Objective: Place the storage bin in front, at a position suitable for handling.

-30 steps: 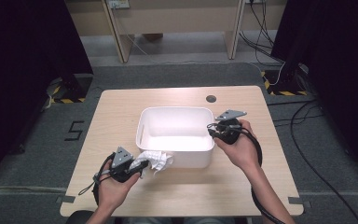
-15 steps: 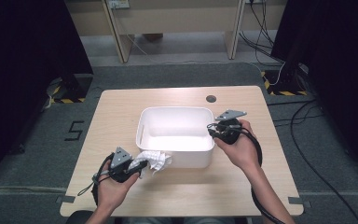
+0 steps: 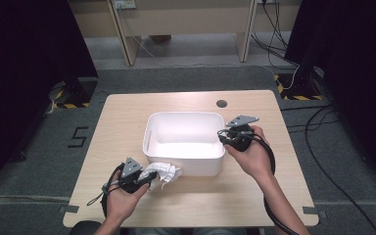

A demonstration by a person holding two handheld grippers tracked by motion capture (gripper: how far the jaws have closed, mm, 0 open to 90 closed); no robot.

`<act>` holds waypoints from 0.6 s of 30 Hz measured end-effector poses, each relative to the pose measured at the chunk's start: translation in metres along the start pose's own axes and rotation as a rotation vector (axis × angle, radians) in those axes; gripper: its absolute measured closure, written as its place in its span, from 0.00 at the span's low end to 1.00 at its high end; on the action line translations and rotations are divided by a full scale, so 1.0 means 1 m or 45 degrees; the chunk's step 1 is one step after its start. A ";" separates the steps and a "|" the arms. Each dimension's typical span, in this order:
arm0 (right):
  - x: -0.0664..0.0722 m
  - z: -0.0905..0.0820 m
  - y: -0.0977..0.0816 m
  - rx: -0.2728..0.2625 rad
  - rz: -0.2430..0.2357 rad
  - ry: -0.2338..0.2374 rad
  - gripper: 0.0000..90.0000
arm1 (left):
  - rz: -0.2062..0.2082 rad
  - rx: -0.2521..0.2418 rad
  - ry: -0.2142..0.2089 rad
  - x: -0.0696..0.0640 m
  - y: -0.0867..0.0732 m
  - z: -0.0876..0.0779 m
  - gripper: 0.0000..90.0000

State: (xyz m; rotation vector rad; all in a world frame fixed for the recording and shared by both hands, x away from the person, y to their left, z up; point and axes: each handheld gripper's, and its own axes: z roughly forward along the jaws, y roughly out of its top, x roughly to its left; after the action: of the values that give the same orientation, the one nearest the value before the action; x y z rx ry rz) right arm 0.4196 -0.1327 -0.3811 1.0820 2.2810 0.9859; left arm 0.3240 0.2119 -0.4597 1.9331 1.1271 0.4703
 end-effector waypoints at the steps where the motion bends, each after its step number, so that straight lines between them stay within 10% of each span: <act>1: 0.000 0.000 0.000 0.000 0.000 0.000 0.74 | -0.001 0.006 -0.001 0.000 -0.001 0.002 0.82; 18: 0.000 0.000 0.000 -0.002 0.003 -0.005 0.74 | -0.015 0.078 0.003 0.004 -0.014 0.022 0.82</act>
State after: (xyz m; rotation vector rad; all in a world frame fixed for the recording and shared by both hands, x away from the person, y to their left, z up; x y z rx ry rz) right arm 0.4195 -0.1325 -0.3811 1.0849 2.2761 0.9850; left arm 0.3332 0.2089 -0.4844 1.9781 1.1659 0.4365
